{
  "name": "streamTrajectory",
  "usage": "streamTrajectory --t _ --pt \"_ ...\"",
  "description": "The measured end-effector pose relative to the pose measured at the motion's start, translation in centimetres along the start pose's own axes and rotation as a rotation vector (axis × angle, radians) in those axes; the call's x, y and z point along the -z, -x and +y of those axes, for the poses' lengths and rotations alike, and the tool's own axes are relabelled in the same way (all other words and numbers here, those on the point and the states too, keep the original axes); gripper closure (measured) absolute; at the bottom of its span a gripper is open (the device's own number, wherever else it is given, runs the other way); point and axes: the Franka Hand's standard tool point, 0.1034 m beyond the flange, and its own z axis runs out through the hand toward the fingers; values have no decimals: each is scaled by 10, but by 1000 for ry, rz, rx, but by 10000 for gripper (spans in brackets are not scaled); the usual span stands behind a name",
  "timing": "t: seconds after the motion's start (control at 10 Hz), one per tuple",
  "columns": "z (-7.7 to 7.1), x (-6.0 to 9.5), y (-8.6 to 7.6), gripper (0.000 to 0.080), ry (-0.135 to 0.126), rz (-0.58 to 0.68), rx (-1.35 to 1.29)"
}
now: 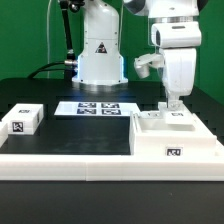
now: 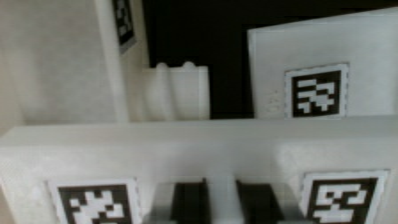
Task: Assemble cabinet
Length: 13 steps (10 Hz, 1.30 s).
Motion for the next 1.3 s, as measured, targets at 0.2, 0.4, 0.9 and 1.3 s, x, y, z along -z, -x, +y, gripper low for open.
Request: streamTrajectory --t 0.2,0.4,0.9,1.3 --pt "17 1 0 729 3 2 -10" --pt "39 1 1 729 11 8 -22" --pt "81 1 1 729 43 32 4" --pt "85 1 2 728 48 33 -1"
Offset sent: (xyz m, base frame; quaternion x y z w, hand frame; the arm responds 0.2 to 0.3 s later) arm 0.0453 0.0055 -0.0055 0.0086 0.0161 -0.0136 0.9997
